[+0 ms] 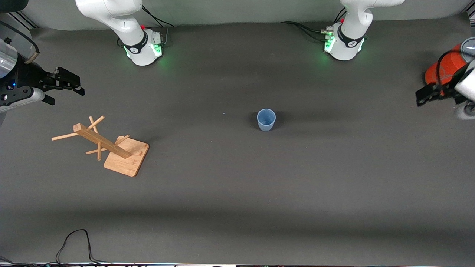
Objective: Rotate and upright cup with both arms
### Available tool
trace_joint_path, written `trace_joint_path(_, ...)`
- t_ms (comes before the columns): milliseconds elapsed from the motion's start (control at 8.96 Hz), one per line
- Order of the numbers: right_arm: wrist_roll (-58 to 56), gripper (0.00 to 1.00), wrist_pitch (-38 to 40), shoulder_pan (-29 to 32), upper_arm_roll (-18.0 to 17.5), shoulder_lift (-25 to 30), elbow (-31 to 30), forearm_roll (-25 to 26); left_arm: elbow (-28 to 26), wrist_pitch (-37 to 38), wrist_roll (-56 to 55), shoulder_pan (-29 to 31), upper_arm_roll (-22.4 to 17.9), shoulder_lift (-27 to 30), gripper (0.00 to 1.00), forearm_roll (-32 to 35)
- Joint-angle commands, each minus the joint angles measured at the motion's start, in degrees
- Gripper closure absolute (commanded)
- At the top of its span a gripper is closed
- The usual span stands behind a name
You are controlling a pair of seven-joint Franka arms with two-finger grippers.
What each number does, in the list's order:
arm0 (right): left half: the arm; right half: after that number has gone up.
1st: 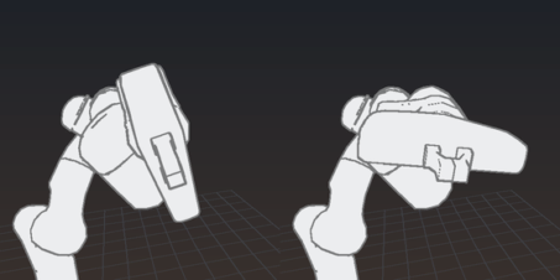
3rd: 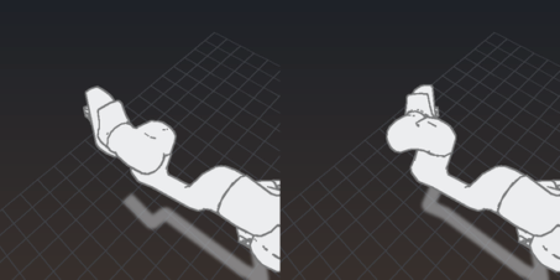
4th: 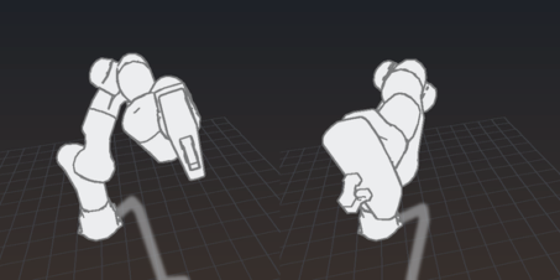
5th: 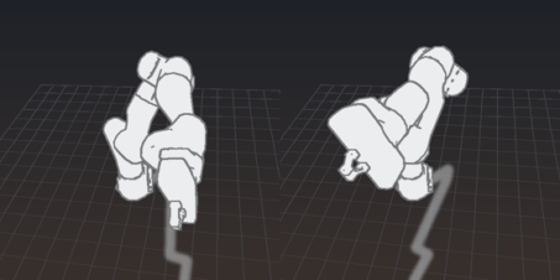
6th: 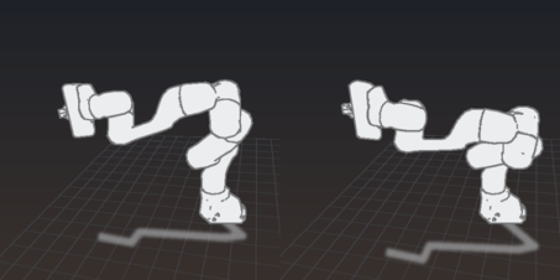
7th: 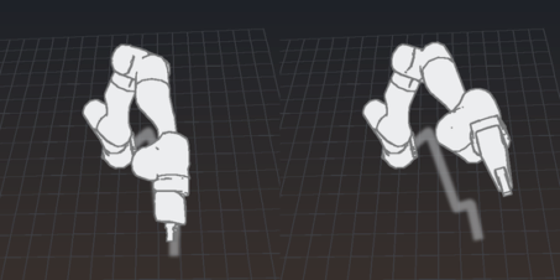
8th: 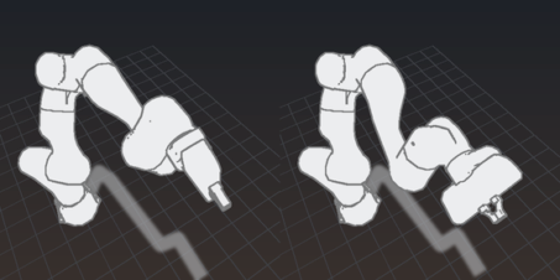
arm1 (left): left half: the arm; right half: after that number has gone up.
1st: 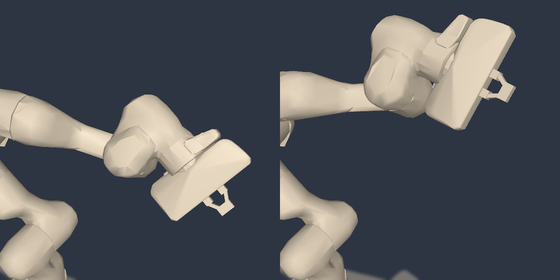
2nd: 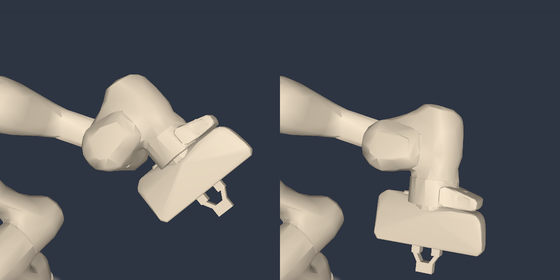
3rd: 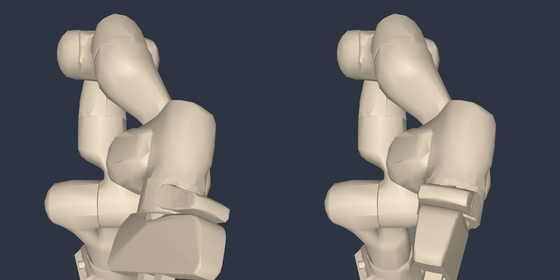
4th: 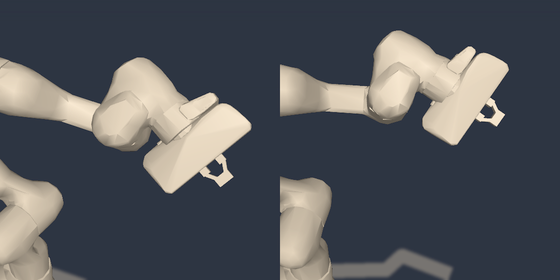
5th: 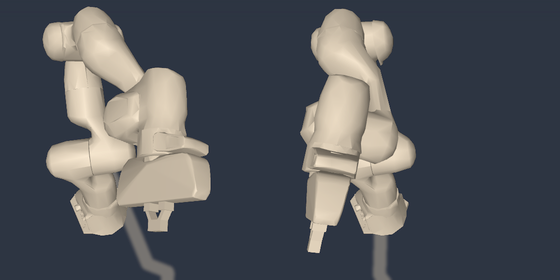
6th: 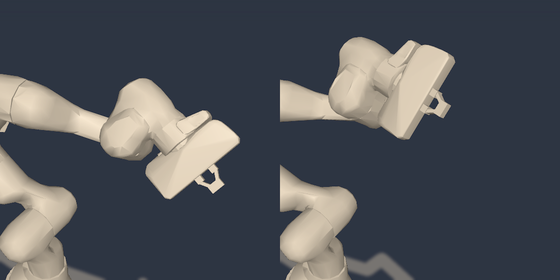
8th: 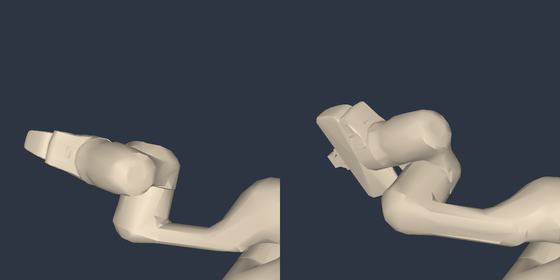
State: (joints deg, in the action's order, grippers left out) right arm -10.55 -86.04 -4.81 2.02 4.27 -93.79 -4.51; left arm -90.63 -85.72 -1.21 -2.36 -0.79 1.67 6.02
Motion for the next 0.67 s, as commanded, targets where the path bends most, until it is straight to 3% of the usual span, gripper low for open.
trace_joint_path(0, -1.4, 0.0, -1.32, 0.86, -0.79, 2.49, -2.45, 0.91, -2.01, 2.21, 1.55, -0.1, 0.35, 4.64, 0.0, -0.4)
trace_joint_path(558, -1.22, 0.0, -1.24, 0.77, -0.35, 2.5, -1.75, 0.91, -7.11, -2.87, 4.28, 0.25, -1.23, 4.83, 0.0, -2.92)
